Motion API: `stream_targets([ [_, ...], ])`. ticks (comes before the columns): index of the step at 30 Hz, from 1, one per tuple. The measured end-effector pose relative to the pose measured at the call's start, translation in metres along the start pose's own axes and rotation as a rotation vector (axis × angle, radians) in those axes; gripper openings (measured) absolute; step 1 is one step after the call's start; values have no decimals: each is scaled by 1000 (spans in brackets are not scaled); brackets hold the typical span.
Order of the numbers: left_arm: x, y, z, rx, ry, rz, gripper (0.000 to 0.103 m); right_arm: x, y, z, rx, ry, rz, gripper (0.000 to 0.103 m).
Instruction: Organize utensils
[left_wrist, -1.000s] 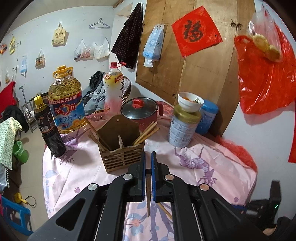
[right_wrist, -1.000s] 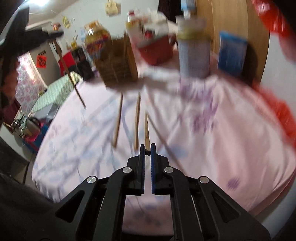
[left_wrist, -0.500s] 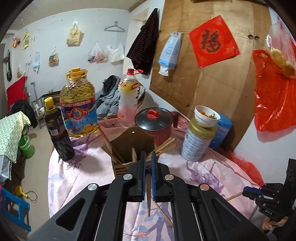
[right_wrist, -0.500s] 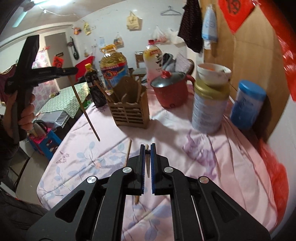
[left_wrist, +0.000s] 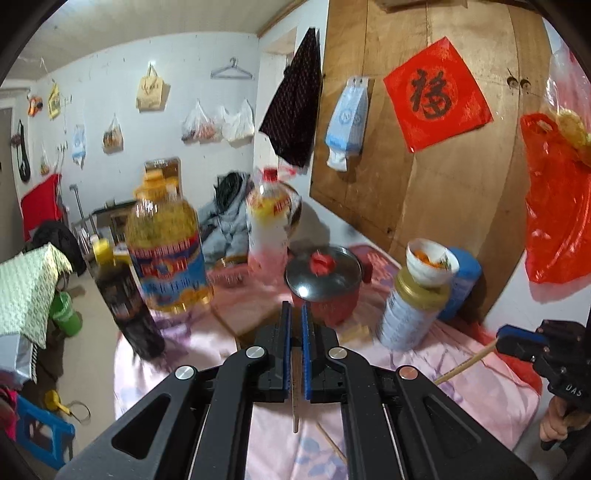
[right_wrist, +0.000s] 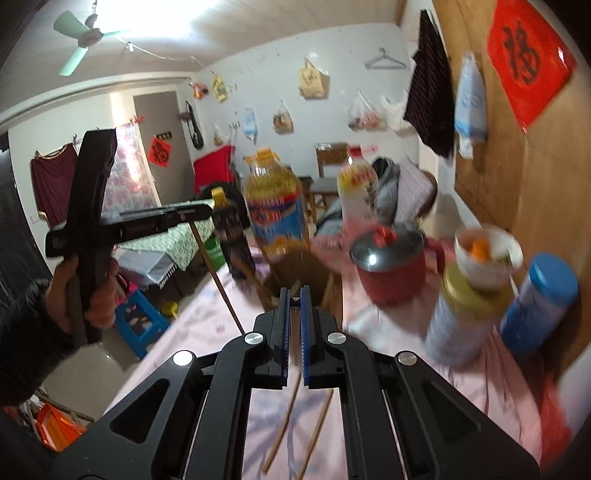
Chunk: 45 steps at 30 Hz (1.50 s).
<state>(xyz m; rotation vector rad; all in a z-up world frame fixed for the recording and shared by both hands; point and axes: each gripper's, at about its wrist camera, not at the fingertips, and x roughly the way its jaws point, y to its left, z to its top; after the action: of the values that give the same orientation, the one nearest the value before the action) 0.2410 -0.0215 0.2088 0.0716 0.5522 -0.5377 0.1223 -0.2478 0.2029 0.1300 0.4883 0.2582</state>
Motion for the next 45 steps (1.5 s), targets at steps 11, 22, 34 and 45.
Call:
stream_targets([
  [11, 57, 14, 42, 16, -40, 77, 6, 94, -8, 53, -40, 16, -6, 7],
  [22, 76, 62, -9, -218, 41, 92, 91, 101, -19, 36, 52, 16, -35, 39],
  [34, 12, 110, -96, -371, 122, 160, 97, 44, -12, -28, 195, 24, -153, 72],
  [45, -35, 114, -211, -404, 273, 157, 97, 9, 17, -136, 364, 198, -256, 77],
])
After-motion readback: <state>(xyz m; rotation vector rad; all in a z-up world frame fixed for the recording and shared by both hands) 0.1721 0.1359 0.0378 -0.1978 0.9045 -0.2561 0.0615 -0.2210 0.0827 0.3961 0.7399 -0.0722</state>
